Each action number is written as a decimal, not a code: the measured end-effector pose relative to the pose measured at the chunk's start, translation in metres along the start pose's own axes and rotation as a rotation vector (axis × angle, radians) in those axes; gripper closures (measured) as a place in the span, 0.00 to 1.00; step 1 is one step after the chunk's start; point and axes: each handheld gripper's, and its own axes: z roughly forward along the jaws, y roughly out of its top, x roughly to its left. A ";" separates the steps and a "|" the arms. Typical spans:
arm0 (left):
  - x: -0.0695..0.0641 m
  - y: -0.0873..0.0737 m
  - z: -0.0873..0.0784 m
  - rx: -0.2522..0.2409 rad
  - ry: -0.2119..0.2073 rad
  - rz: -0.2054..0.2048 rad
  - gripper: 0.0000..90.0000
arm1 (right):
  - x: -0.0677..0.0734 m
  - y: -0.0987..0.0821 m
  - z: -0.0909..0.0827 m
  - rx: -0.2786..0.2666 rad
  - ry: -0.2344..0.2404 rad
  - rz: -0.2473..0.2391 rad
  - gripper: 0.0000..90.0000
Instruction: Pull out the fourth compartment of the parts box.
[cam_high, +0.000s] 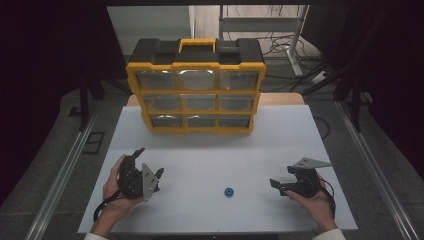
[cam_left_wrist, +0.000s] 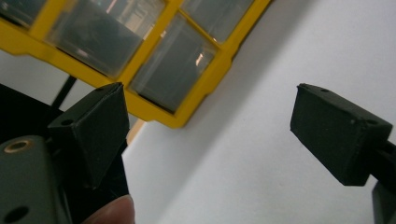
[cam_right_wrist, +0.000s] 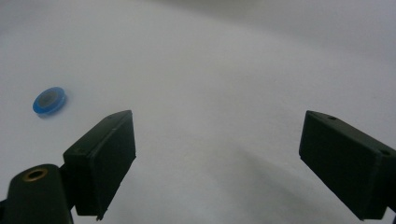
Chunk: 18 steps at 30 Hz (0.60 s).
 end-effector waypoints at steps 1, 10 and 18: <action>0.000 0.002 -0.001 0.001 0.004 0.011 0.13 | 0.000 0.000 0.000 0.000 0.000 0.002 0.13; -0.008 0.005 -0.002 0.023 0.057 0.143 0.14 | 0.000 0.000 0.001 0.004 -0.003 -0.004 0.13; -0.014 0.003 0.000 0.042 0.107 0.237 0.14 | -0.001 0.000 0.001 0.012 -0.004 -0.009 0.13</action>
